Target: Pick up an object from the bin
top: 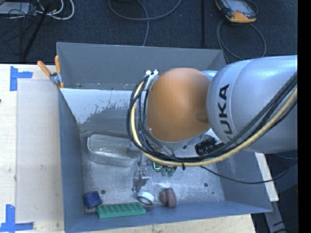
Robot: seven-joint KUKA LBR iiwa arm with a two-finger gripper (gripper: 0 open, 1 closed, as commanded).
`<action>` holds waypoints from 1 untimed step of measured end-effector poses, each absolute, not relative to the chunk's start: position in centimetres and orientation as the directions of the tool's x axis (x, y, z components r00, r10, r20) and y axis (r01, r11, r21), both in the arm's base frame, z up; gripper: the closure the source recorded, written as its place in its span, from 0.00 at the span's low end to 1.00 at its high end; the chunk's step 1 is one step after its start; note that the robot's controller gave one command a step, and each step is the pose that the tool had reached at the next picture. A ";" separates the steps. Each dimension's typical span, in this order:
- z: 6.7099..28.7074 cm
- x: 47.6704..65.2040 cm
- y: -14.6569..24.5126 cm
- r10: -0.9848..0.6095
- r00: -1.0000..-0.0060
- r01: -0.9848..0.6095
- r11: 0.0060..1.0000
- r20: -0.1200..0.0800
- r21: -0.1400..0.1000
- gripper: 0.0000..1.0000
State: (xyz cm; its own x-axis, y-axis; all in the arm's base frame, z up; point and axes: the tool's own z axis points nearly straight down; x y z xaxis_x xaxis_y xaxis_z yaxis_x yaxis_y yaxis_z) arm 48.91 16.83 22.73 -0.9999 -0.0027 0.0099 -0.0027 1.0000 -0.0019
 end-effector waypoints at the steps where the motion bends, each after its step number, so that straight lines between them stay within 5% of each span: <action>1: 10.0 47.6 12.5 -0.033 -0.999 -0.033 0.999 -0.013 0.002 0.00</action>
Offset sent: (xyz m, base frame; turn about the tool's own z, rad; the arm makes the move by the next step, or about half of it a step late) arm -0.0167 -0.0424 -0.1258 -0.0356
